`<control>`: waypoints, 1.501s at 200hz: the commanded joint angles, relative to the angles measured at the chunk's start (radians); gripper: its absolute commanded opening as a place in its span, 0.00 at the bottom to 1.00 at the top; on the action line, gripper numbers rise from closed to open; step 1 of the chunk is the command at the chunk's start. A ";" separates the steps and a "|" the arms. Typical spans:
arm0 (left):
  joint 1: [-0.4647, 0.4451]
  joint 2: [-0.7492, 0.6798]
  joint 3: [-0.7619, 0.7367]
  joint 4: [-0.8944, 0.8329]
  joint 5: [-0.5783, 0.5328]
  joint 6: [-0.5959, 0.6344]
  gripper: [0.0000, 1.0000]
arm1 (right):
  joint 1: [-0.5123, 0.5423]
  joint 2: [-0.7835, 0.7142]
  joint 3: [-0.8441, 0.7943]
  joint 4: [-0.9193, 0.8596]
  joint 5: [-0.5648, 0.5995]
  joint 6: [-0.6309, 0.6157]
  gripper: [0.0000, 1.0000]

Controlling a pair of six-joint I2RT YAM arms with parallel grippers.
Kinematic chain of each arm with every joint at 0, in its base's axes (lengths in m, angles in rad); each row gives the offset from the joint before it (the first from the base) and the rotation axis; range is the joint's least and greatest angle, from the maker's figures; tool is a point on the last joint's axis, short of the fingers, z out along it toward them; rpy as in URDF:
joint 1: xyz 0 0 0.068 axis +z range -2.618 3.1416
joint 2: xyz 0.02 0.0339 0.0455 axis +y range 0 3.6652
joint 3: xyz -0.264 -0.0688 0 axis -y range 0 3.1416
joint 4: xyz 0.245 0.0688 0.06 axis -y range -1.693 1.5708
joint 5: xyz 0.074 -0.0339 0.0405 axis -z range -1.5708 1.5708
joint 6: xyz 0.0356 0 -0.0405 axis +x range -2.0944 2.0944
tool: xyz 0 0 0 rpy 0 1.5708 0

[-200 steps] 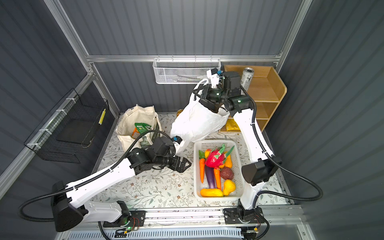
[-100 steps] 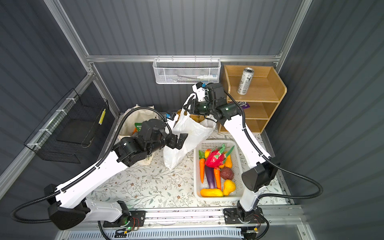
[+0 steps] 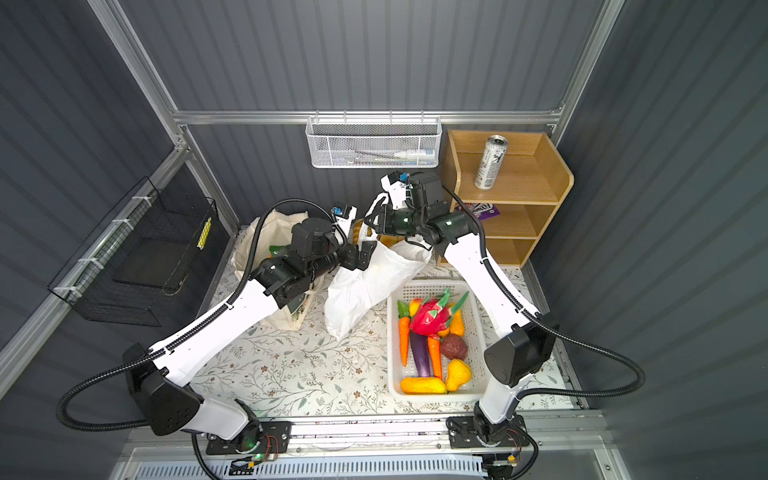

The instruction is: Place the mixed food into the grocery bags and tie them

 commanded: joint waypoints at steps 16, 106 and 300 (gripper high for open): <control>-0.005 0.037 -0.029 0.103 0.128 -0.032 0.92 | 0.004 -0.024 0.002 0.055 -0.011 0.025 0.00; 0.063 0.025 -0.086 0.156 0.247 -0.034 0.00 | -0.085 -0.117 -0.018 0.093 -0.086 0.055 0.70; 0.167 -0.031 -0.098 0.095 0.666 0.062 0.32 | -0.135 0.018 -0.025 0.533 -0.465 0.148 0.30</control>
